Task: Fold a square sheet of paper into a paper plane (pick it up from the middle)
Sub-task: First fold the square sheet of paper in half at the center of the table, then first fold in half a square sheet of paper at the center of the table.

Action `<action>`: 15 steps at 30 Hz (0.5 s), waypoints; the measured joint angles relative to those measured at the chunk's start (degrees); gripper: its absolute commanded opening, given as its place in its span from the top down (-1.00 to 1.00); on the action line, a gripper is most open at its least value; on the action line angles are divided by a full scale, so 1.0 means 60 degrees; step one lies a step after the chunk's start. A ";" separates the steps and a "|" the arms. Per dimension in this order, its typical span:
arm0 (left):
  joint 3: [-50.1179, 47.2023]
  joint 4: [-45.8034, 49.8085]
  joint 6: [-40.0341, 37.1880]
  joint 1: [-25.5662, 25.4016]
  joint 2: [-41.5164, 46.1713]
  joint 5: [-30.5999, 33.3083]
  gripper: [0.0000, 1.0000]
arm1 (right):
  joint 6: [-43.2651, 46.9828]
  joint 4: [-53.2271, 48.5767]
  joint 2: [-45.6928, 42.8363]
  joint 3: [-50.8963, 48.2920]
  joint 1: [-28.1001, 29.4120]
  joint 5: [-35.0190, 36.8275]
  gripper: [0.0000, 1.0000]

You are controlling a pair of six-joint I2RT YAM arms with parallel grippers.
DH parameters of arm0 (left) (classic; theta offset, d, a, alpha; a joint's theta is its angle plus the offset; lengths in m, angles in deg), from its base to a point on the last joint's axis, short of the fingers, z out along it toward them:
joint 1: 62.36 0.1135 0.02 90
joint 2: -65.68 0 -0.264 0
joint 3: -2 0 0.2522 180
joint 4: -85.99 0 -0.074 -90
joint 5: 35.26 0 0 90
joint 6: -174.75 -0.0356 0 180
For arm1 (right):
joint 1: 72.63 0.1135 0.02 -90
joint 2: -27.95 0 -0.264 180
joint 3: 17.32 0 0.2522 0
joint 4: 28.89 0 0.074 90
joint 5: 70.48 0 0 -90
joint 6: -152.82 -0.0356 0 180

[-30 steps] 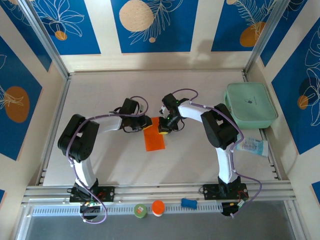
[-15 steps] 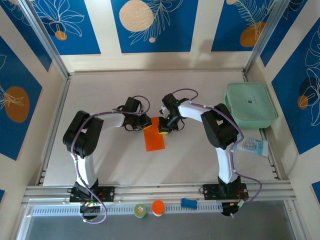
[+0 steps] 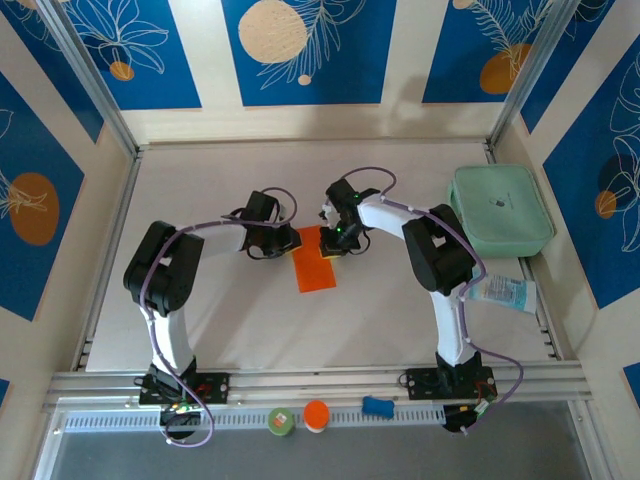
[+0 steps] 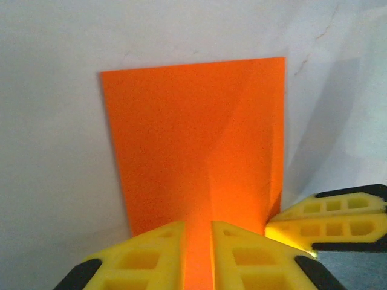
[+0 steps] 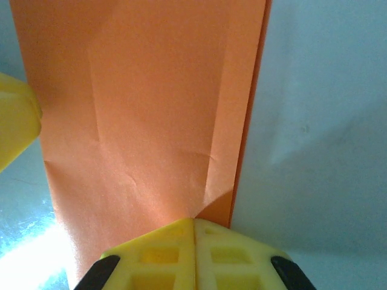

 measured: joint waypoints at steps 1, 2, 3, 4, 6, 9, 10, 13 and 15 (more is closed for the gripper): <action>0.0058 -0.0066 0.0000 0.0004 -0.0058 -0.0051 0.64 | 0.0025 -0.0029 0.0011 0.0022 0.0000 -0.0004 0.86; 0.0113 -0.0113 0.0000 0.0007 -0.0117 -0.0076 0.66 | 0.0062 -0.0055 0.0022 0.0047 0.0015 0.0000 0.86; 0.0149 -0.0157 0.0004 0.0015 -0.0168 -0.0084 0.67 | 0.0084 -0.0062 0.0029 0.0055 0.0018 0.0007 0.86; 0.0178 -0.0168 0.0000 0.0025 -0.0204 -0.0084 0.68 | 0.0102 -0.0066 0.0029 0.0058 0.0029 0.0018 0.86; 0.0208 -0.0164 0.0000 0.0055 -0.0273 -0.0073 0.69 | 0.0160 -0.0073 0.0029 0.0066 0.0036 0.0025 0.86; 0.0215 -0.0135 0.0004 0.0109 -0.0379 -0.0036 0.71 | 0.0164 -0.0091 0.0026 0.0102 0.0036 0.0025 0.85; 0.0215 -0.0131 0.0000 0.0124 -0.0412 -0.0029 0.71 | 0.0164 -0.0087 0.0018 0.0102 0.0036 0.0011 0.85; 0.0215 -0.0135 0.0007 0.0149 -0.0455 0.0000 0.73 | 0.0095 -0.0015 -0.0062 0.0098 0.0036 -0.0219 0.85; 0.0215 -0.0135 0.0011 0.0153 -0.0459 0.0000 0.73 | -0.0102 0.0146 -0.0244 0.0047 0.0058 -0.0463 0.86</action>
